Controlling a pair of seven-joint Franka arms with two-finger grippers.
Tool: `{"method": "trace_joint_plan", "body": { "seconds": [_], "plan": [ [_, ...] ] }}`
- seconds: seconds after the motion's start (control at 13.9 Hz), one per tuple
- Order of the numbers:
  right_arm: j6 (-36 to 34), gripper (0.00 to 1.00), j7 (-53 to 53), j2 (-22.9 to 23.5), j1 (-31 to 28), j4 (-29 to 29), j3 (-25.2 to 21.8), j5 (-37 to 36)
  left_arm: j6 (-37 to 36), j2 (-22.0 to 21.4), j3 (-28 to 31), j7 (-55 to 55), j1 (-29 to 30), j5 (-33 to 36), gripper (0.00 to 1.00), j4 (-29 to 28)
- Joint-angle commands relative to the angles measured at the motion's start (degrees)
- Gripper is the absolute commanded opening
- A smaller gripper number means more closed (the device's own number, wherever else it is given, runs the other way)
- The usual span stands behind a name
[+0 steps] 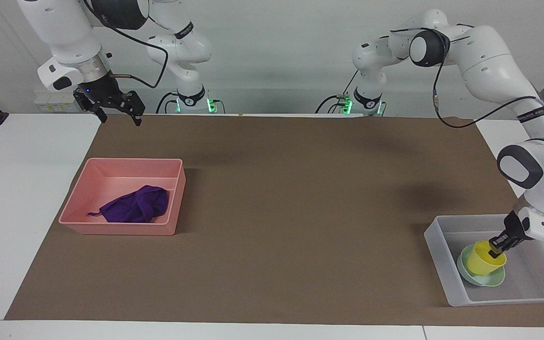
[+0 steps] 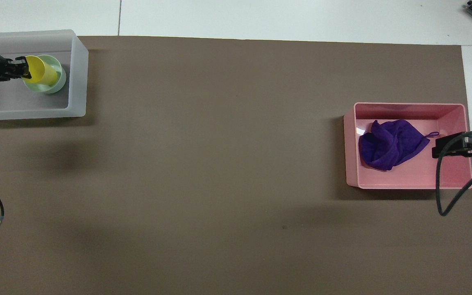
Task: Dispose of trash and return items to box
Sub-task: 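Lower the yellow cup into the green bowl and open the left gripper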
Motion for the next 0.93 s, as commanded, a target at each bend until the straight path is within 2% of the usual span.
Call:
{"method": "trace_joint_plan", "body": {
  "seconds": [0.0, 0.36, 0.5, 0.57, 0.86],
  "plan": [
    [-0.47, 1.0, -0.02, -1.24, -0.62, -1.09, 0.17, 1.02, 1.09, -2.36, -0.15, 1.62, -0.04, 0.79, 1.0, -2.76],
    [-0.39, 1.0, -0.02, -1.24, -0.54, -1.09, 0.17, 1.02, 0.48, -3.85, -0.06, 4.27, -0.13, 0.88, 1.0, -3.2],
    [-0.39, 1.0, -0.02, -1.24, -0.54, -1.09, 0.17, 1.02, -0.66, -6.3, -0.06, 5.4, -0.48, 0.79, 1.0, -3.72],
    [-0.47, 1.0, -0.02, -1.24, -0.54, -1.09, 0.17, 1.02, -1.54, -8.58, -0.06, 7.06, -1.26, 0.79, 1.0, -5.38],
    [-0.47, 1.0, -0.02, -1.24, -0.54, -1.09, 0.17, 1.02, -1.9, -21.57, 0.02, 10.42, -5.3, 0.88, 1.0, -17.85]
  ]
}}
